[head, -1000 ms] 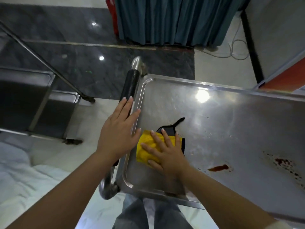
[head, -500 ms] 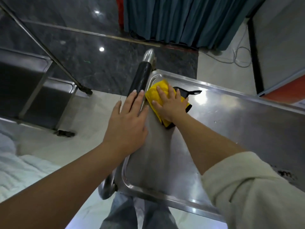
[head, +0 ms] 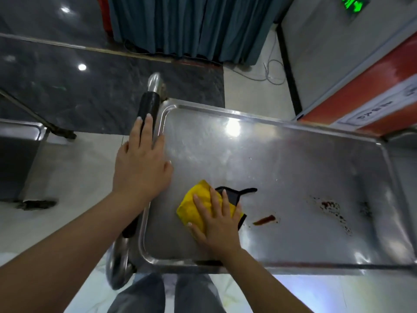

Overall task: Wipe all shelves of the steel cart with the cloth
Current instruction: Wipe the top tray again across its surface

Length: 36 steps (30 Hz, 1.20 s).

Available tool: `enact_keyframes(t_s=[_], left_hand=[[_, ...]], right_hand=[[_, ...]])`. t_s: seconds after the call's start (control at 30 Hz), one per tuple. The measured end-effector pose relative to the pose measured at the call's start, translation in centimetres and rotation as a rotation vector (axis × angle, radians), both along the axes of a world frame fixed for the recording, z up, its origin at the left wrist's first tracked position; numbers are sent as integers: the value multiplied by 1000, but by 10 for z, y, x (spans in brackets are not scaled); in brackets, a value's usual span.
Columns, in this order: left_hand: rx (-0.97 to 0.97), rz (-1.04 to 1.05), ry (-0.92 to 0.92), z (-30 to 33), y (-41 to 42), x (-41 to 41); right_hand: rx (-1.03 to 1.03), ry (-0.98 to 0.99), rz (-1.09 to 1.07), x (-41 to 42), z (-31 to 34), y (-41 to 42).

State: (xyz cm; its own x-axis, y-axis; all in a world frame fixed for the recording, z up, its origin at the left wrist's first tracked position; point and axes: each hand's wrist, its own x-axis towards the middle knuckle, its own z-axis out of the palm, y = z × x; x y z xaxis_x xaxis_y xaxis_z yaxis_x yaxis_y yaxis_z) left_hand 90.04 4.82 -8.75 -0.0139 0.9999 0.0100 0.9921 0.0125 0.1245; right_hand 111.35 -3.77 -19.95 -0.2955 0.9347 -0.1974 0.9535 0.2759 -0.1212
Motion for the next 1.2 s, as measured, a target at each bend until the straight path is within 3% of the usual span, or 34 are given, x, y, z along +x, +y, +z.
enact_keyframes(t_s=[0.2, 0.43, 0.53, 0.7, 0.93, 1.03, 1.13, 1.2], left_hand=[[-16, 6, -22, -1, -1, -1], [30, 7, -64, -5, 5, -2], [31, 22, -113, -5, 7, -3], [10, 2, -91, -3, 6, -3], [-33, -33, -121, 1, 4, -2], [-41, -45, -121, 2, 3, 0], [-36, -51, -80, 1, 5, 1], [-40, -45, -52, 0, 7, 1]], right_hand=[[-1, -3, -1, -13, -3, 103], [-28, 31, -176, -59, -13, 213], [1, 54, -206, -74, -13, 189], [48, 83, -58, -68, -7, 84], [70, -36, 7, 18, -8, -47], [23, -93, -173, 38, 2, -48], [1, -37, -489, 2, 4, -33], [8, 15, -585, -35, 1, -21]])
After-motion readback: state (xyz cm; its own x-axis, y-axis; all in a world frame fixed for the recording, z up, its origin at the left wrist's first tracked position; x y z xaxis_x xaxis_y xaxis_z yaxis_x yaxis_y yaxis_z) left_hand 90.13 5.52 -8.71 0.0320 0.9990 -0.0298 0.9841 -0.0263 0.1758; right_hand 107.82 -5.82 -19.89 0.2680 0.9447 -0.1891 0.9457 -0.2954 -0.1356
